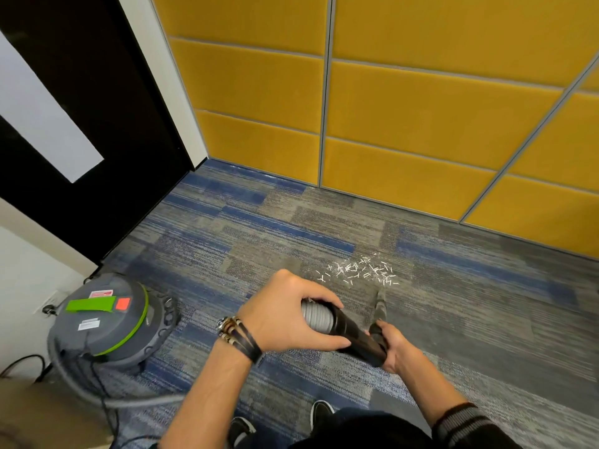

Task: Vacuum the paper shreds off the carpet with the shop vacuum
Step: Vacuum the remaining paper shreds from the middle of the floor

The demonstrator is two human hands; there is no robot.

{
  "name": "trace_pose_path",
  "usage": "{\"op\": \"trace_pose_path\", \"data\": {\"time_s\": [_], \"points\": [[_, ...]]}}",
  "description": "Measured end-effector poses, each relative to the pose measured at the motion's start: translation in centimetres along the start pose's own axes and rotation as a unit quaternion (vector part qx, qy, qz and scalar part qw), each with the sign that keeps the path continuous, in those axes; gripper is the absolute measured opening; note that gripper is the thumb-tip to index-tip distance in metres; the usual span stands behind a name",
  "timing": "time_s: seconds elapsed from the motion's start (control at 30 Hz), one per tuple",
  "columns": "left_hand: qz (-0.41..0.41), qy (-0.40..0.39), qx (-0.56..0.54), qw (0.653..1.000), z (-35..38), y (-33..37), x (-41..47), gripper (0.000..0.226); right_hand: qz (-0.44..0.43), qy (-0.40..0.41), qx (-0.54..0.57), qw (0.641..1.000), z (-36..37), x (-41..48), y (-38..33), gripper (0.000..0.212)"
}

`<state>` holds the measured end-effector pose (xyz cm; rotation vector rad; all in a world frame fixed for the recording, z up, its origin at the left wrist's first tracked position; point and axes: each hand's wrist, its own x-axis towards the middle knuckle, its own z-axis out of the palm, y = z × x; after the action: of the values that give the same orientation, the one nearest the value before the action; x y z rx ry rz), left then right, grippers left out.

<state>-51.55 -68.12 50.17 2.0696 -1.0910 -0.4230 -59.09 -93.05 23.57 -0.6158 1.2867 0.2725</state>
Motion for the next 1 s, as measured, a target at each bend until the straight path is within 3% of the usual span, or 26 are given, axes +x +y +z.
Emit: {"op": "trace_pose_path", "data": {"time_s": [0.27,0.47,0.73,1.0], "points": [[-0.074,0.022,0.027,0.997,-3.3,-3.8,-3.4,0.04,-0.013,0.012,-0.111,0.994,6.2,-1.1,0.6,0.024],[-0.043,0.044,0.051,0.997,-6.9,-5.2,-6.4,0.04,0.002,-0.042,-0.133,0.99,13.3,-2.3,3.7,0.031],[-0.059,0.017,-0.021,0.998,-7.6,-7.5,-6.4,0.037,0.008,-0.006,-0.072,0.997,11.4,-1.9,4.5,0.028],[-0.061,0.044,0.015,0.997,-9.9,-9.5,-8.6,0.039,0.007,-0.005,-0.144,0.99,17.0,-2.5,5.5,0.026]]}}
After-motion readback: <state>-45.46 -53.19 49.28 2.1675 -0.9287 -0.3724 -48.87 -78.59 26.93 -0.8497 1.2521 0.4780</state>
